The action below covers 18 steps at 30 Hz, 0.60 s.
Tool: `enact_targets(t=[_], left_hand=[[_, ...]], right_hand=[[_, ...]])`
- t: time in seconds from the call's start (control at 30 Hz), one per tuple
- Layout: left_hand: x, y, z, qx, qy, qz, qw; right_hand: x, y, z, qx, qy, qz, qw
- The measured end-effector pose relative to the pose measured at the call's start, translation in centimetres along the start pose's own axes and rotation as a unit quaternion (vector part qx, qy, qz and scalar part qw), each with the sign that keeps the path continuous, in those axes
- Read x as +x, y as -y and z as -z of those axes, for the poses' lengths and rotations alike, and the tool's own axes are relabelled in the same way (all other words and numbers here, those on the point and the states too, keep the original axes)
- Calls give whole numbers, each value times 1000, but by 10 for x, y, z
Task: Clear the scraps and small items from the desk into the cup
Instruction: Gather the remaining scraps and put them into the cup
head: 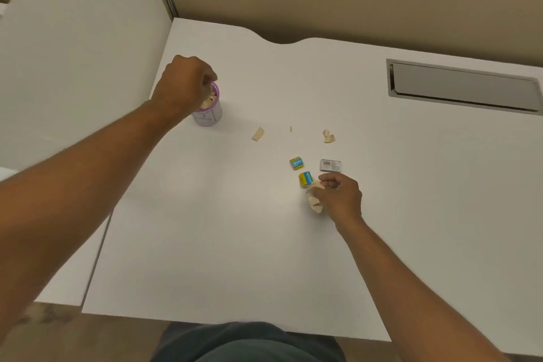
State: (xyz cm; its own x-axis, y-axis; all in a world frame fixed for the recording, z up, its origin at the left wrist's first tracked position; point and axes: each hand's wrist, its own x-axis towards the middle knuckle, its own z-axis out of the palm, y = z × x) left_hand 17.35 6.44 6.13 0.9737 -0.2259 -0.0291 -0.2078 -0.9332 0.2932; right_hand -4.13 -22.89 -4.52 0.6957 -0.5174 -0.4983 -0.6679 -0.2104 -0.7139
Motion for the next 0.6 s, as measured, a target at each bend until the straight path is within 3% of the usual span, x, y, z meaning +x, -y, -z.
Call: enact_targets(t=[0.1, 0.23, 0.37, 0.6], left_hand=[[-41, -9, -21, -86, -28, -25, 996], [-98, -5, -81, -80, 78, -40, 993], [-133, 11, -131, 3, 232, -64, 971], [-146, 17, -158, 29, 247, -89, 965]], right_hand=[[-8, 20, 5, 41, 13, -4, 999], [-22, 72, -9, 72, 68, 42, 994], [-23, 145, -49, 14, 100, 184, 978], [-1, 234, -157, -82, 114, 398, 907]])
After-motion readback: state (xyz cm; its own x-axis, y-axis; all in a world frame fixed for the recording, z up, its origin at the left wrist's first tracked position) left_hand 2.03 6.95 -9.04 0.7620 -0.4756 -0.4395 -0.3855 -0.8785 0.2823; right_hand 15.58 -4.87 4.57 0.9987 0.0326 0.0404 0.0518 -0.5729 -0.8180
